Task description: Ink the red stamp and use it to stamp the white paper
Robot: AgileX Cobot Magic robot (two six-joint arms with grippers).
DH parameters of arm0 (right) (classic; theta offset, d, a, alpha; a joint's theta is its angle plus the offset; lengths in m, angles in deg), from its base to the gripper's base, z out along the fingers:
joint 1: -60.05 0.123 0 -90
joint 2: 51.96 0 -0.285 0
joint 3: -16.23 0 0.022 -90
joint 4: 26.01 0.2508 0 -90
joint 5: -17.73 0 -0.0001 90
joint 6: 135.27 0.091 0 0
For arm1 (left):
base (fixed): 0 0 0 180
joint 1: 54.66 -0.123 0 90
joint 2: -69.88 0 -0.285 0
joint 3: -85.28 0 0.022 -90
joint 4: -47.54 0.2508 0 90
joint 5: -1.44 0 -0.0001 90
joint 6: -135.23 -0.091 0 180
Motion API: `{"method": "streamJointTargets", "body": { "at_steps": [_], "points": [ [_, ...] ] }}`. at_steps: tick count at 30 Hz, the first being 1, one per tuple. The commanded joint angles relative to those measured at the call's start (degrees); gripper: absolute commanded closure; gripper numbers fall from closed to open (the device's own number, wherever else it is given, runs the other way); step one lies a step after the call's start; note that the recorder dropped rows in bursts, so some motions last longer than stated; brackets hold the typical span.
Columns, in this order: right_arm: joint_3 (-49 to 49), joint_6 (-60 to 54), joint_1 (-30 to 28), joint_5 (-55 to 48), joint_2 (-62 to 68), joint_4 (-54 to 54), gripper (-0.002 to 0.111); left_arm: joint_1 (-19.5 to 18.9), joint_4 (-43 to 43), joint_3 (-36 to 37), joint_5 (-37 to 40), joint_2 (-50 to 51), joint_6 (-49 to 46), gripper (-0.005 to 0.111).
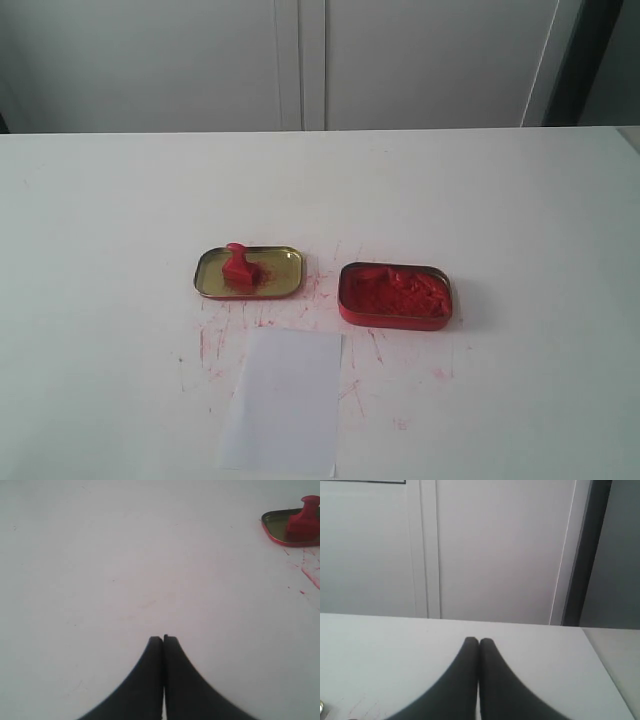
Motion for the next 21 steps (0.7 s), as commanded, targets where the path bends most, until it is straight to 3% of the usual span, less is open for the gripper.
{"method": "streamJointTargets", "body": {
  "at_steps": [1, 21],
  "points": [
    [-4.3, -0.1, -0.3, -4.5, 4.8, -0.2, 0.108, -0.1, 0.0, 0.2, -0.2, -0.3, 0.1, 0.107],
    [-22.4, -1.0, -0.1, -24.4, 29.8, 3.5, 0.108, -0.1, 0.0, 0.2, -0.2, -0.3, 0.1, 0.107]
  ]
}}
